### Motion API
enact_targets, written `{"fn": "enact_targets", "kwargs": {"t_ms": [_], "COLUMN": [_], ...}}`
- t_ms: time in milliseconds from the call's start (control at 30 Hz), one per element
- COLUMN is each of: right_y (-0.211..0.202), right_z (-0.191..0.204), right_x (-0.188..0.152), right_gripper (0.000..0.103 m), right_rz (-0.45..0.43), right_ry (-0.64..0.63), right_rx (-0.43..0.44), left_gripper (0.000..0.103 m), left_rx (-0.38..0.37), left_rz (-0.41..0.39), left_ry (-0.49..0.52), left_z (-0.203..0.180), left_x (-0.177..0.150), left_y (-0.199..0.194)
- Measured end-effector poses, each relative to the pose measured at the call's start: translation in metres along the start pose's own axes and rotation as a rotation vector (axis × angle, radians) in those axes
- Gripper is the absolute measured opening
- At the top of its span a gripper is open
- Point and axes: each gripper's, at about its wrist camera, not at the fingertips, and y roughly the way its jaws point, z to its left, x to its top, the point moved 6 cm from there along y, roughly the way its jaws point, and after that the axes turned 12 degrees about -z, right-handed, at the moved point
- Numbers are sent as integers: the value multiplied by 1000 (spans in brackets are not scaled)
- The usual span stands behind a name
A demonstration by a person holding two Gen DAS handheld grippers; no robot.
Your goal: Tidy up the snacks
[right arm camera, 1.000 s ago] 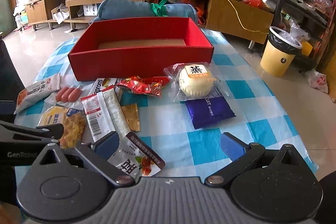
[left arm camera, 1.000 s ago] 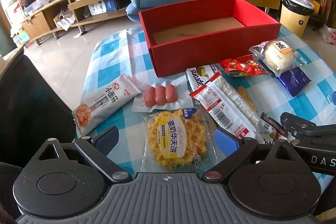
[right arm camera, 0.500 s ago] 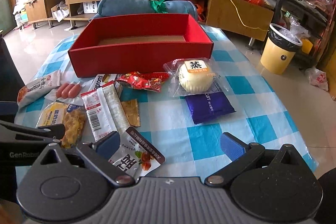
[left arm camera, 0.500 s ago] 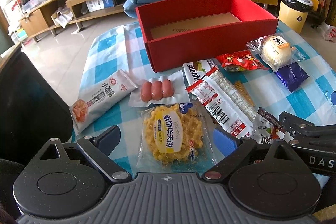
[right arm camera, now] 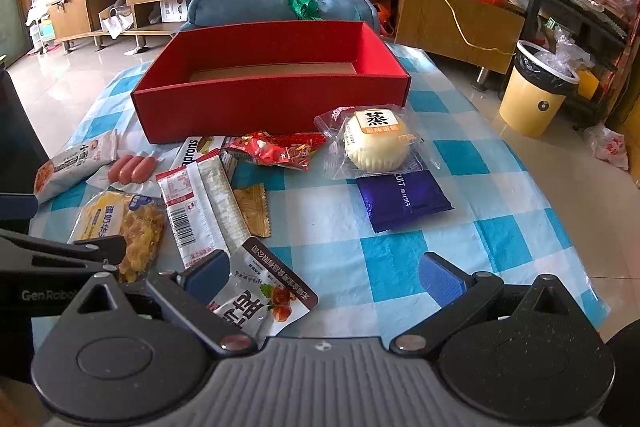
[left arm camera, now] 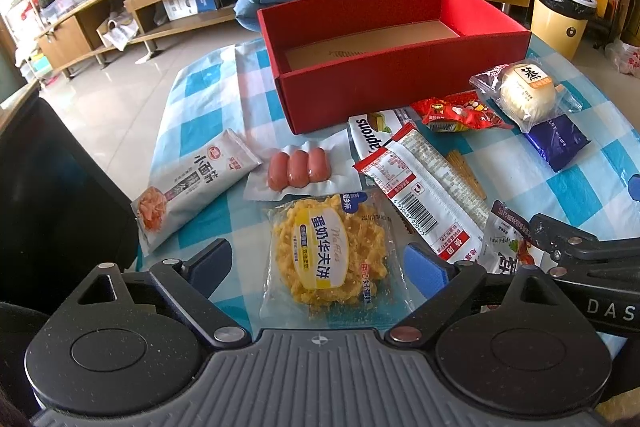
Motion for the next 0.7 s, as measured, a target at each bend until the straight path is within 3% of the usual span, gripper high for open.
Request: {"fn": "enact_targets", "kwargs": {"t_ms": [700], "right_y": [5], "right_z": [5], "right_x": [-2], "right_gripper": [92], "right_rz": [23], "right_ry": [-1], "right_rx": [23], "left_gripper": [93], "left_rx": [4], "left_rz": [26], "left_ry": [4], "left_z": [1], "left_x": [-1], "left_y": [3]}}
